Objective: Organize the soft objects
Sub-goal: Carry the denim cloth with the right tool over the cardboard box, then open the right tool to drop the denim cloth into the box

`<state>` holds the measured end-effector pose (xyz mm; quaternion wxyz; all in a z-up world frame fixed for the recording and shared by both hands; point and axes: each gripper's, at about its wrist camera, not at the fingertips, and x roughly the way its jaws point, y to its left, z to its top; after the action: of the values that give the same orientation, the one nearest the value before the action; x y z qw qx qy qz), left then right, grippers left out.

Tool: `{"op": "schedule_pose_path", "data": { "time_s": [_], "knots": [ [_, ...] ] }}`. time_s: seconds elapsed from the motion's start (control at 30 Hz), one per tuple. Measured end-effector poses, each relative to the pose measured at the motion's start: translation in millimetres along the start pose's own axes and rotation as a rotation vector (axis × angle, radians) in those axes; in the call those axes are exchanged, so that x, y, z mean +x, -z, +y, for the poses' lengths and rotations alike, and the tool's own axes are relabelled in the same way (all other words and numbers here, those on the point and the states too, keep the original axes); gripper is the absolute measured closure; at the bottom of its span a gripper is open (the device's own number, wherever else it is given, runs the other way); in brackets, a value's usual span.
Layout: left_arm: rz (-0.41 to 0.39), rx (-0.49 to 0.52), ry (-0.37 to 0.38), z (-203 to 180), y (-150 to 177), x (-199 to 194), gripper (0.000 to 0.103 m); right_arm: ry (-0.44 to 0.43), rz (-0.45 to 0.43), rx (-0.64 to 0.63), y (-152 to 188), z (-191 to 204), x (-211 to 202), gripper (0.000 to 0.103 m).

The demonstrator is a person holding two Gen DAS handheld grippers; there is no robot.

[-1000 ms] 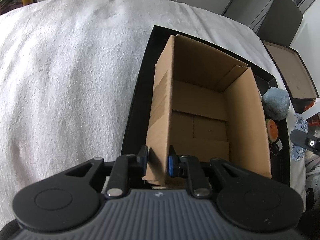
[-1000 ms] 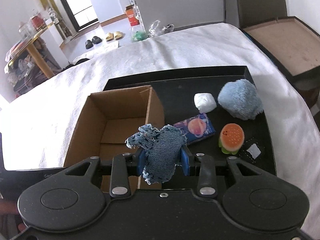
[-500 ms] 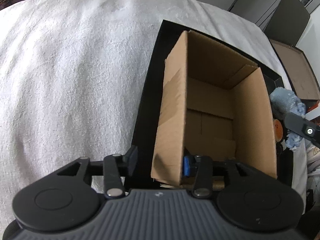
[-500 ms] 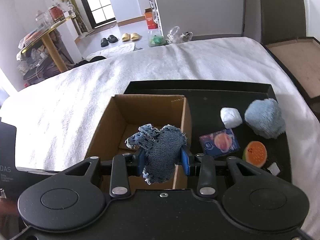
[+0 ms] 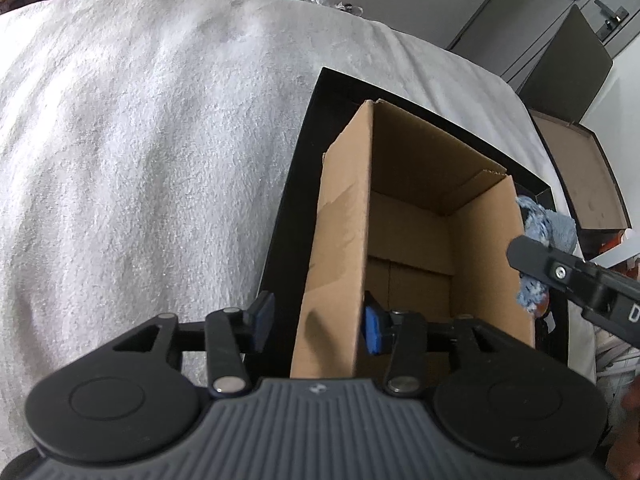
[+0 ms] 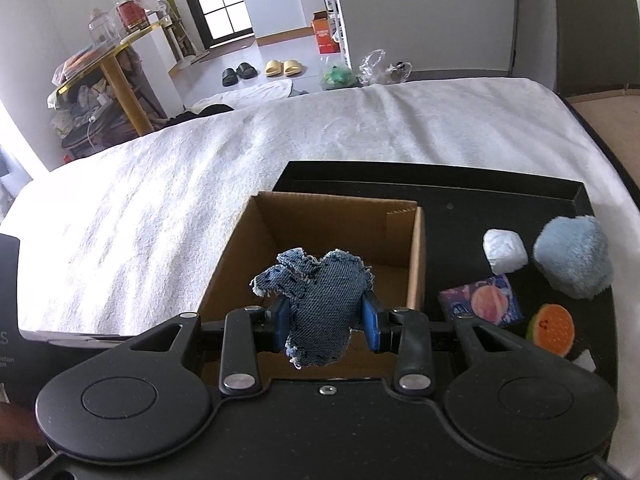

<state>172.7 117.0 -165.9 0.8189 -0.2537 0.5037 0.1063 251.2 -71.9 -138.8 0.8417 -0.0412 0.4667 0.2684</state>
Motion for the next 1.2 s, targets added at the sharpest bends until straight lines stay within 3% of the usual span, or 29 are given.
{"op": "schedule_pose_path", "data": {
  "time_s": [0.13, 0.27, 0.43, 0.57, 0.97, 1.0, 1.07, 1.2],
  "knots": [
    [0.009, -0.005, 0.018, 1.1, -2.4, 4.9, 0.065, -0.009, 0.008, -0.002, -5.3, 3.9, 8.8, 0.067],
    [0.008, -0.016, 0.036, 3.2, -4.4, 8.0, 0.082, -0.021, 0.014, -0.014, -10.5, 9.7, 18.1, 0.068],
    [0.005, -0.025, 0.051, 2.3, -4.2, 7.2, 0.083, -0.039, 0.018, -0.02, -16.7, 16.9, 28.4, 0.069],
    [0.008, -0.043, 0.052, 4.4, -5.2, 6.4, 0.083, -0.055, 0.014, -0.022, -21.3, 21.2, 33.1, 0.077],
    [0.001, -0.042, 0.029, 0.9, -5.1, 4.9, 0.082, -0.042, 0.037, 0.019, -21.5, 8.9, 27.2, 0.075],
    [0.002, -0.039, 0.026, -0.1, -5.4, 5.2, 0.082, -0.037, 0.036, 0.027, -20.3, 6.6, 24.6, 0.073],
    [0.009, -0.04, 0.018, -1.0, -6.1, 6.0, 0.079, -0.031, 0.031, 0.044, -18.9, 1.7, 20.4, 0.055],
    [0.012, -0.022, -0.012, -4.2, -5.9, 6.1, 0.076, -0.02, 0.005, 0.082, -14.5, -12.3, 9.8, 0.035]
  ]
}}
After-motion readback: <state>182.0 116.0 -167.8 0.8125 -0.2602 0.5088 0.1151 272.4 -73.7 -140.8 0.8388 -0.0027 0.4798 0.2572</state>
